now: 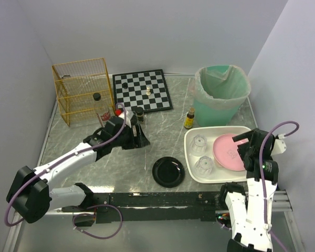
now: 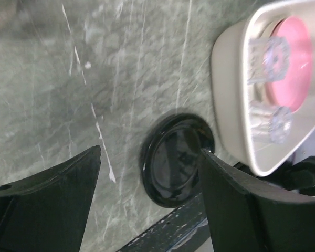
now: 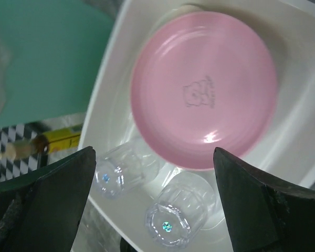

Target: Clear the kitchen counter

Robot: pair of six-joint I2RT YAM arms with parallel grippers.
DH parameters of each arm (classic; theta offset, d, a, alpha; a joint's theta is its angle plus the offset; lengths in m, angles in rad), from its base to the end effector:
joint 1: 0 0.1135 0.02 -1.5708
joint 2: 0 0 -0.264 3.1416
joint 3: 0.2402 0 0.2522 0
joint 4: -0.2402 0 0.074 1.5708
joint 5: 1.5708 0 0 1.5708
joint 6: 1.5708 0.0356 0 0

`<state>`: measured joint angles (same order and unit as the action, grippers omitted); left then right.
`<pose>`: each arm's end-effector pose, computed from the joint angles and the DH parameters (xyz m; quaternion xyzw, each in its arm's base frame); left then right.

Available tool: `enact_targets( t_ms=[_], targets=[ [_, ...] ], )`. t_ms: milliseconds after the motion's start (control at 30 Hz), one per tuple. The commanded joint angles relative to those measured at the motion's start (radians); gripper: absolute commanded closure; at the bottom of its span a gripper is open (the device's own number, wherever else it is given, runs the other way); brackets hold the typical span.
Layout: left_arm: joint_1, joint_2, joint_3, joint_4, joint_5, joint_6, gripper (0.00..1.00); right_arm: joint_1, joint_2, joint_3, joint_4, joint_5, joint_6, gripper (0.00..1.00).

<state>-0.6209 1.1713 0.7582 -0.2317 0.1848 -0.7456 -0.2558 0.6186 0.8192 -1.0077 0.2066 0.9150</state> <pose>0.2019 -0.1524 0.2478 -0.0144 0.8917 -0.3448 0.2928 0.1029 -0.0345 0.2956 0.5420 0.7481 0.0294 0.3817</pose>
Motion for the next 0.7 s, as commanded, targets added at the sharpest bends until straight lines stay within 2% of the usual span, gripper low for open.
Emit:
enact_targets(
  t_ms=[0,33,100,233,433,667],
  targets=[
    [-0.086,0.001,-0.068,0.118,-0.039,-0.017,0.21,0.003,-0.025,0.058,0.181,-0.200,-0.264,0.01],
    [-0.109,0.001,-0.083,0.135,-0.056,-0.033,0.21,0.004,-0.007,0.072,0.193,-0.237,-0.318,0.01],
    [-0.144,-0.005,-0.112,0.170,-0.068,-0.061,0.21,0.012,0.030,0.095,0.172,-0.236,-0.324,0.01],
    [-0.152,-0.044,-0.164,0.212,-0.099,-0.092,0.21,0.013,0.026,0.072,0.239,-0.268,-0.341,0.00],
    [-0.152,-0.053,-0.207,0.257,-0.111,-0.084,0.21,0.013,-0.023,-0.069,0.446,-0.496,-0.309,0.00],
    [-0.155,-0.033,-0.279,0.363,-0.110,-0.103,0.22,0.013,0.081,-0.052,0.411,-0.527,-0.320,0.00]
  ],
)
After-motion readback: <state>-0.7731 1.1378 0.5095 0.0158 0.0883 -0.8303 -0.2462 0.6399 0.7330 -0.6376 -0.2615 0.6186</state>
